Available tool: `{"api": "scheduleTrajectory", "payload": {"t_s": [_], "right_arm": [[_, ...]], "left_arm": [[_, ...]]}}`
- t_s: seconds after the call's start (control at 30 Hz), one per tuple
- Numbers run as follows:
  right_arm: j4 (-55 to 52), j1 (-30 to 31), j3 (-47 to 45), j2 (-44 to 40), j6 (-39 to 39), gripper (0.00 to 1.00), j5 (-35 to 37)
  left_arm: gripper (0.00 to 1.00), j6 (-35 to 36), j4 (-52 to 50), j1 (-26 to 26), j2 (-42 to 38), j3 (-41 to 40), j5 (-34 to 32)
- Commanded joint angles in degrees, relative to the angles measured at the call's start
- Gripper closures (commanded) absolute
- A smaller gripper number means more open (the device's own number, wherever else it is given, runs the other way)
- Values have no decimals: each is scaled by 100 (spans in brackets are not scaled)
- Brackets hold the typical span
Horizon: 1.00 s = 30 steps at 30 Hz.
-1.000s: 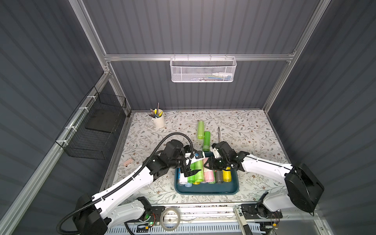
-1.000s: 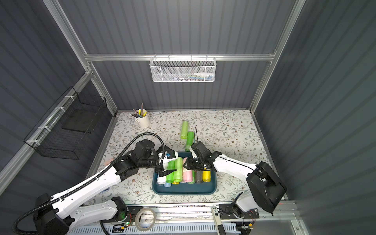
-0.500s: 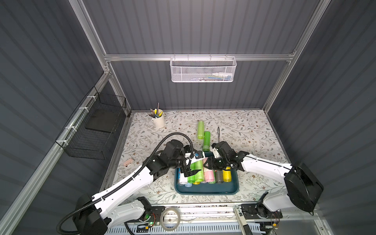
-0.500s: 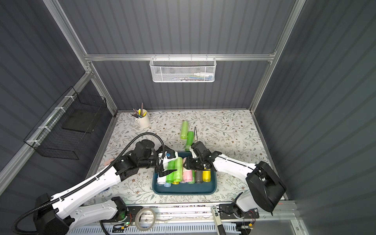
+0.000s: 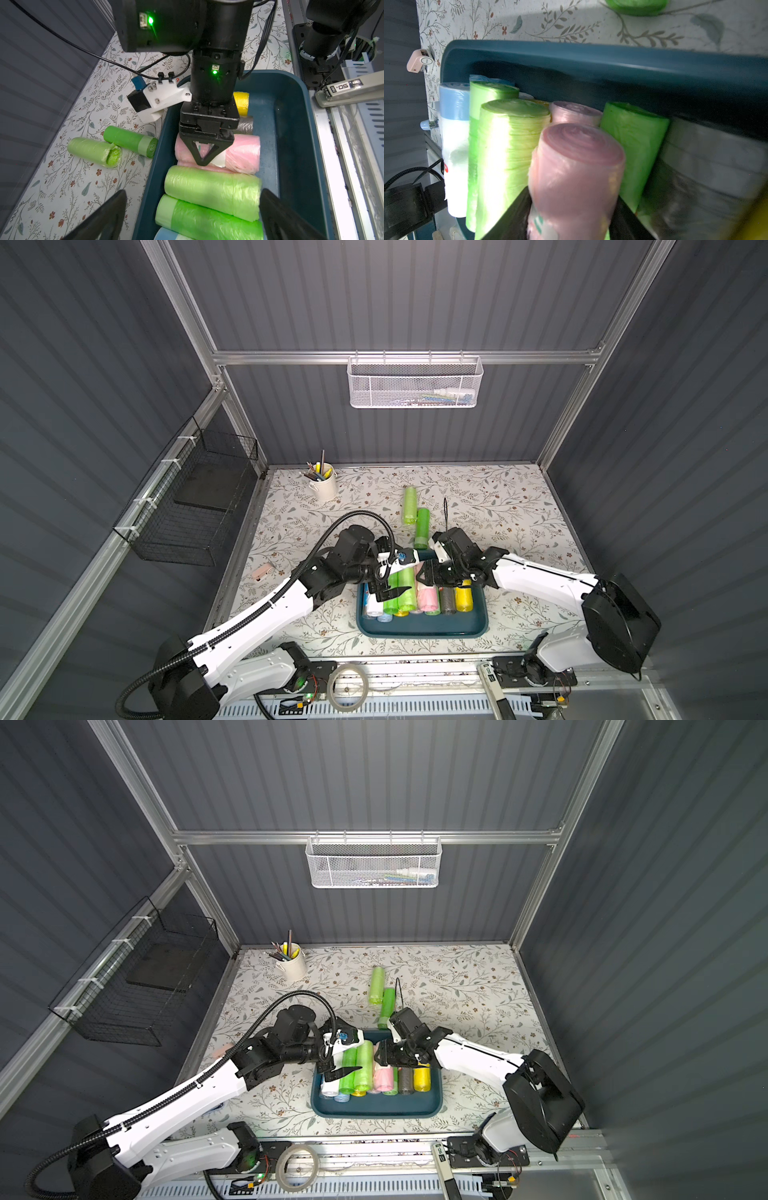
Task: Put the roll of trash bags into the storage box
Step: Place the roll of trash bags in the storage box.
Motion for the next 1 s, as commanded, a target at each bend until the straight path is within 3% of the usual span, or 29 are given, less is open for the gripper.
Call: {"api": "scheduleTrajectory", "payload": {"t_s": [0.0,0.3,0.97], "right_arm": [[-239,24,179,-73,-102,41,138],[-266,30,232,-114,-169,29,185],[-904,2,773,-271,-576,15,575]], "left_arm": [[1,93,-143,20,-10,161,122],[0,94,-158,26,-5,162,122],[0,111,-169,24,-7,159,98]]}}
